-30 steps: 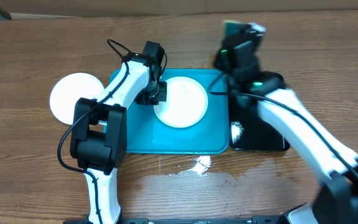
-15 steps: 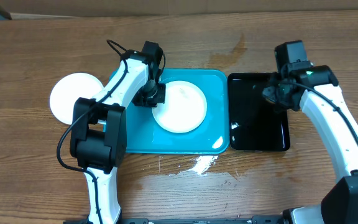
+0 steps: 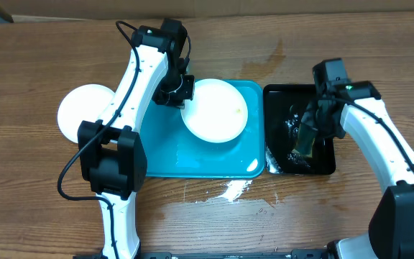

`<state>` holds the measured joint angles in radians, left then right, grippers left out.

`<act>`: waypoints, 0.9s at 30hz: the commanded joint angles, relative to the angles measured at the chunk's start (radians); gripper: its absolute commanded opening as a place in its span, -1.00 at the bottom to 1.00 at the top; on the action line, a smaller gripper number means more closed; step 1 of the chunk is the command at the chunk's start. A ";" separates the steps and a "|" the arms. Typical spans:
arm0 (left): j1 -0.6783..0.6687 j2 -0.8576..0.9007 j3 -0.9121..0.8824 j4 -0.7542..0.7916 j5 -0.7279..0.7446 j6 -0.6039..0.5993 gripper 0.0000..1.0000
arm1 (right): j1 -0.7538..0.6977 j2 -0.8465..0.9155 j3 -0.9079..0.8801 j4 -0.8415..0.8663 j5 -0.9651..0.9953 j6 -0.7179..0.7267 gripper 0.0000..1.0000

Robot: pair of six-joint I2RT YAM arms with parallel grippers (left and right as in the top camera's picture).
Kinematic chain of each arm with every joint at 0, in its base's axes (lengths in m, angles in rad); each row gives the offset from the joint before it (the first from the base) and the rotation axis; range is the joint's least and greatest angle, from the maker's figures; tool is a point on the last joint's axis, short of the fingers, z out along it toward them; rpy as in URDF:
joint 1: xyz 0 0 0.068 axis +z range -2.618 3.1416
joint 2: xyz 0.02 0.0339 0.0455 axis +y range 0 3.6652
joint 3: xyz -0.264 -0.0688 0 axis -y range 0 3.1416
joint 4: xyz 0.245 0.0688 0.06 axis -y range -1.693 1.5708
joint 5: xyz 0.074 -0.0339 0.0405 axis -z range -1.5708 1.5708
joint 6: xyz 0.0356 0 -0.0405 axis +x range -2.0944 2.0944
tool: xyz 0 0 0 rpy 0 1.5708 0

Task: Clean dirty plates on tray and stack at the side
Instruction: 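Lift the white plate with the left gripper and tilt it over the black tray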

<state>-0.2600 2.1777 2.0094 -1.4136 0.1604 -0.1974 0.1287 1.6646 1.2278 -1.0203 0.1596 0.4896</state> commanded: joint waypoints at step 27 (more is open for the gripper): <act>-0.198 0.010 0.233 0.024 -0.139 -0.100 -0.92 | -0.241 0.016 -0.068 0.046 -0.364 -0.131 0.83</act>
<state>-0.3962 2.1784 2.2189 -1.4109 0.1360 -0.2634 -0.1123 1.6772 1.1648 -0.9699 -0.1810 0.3744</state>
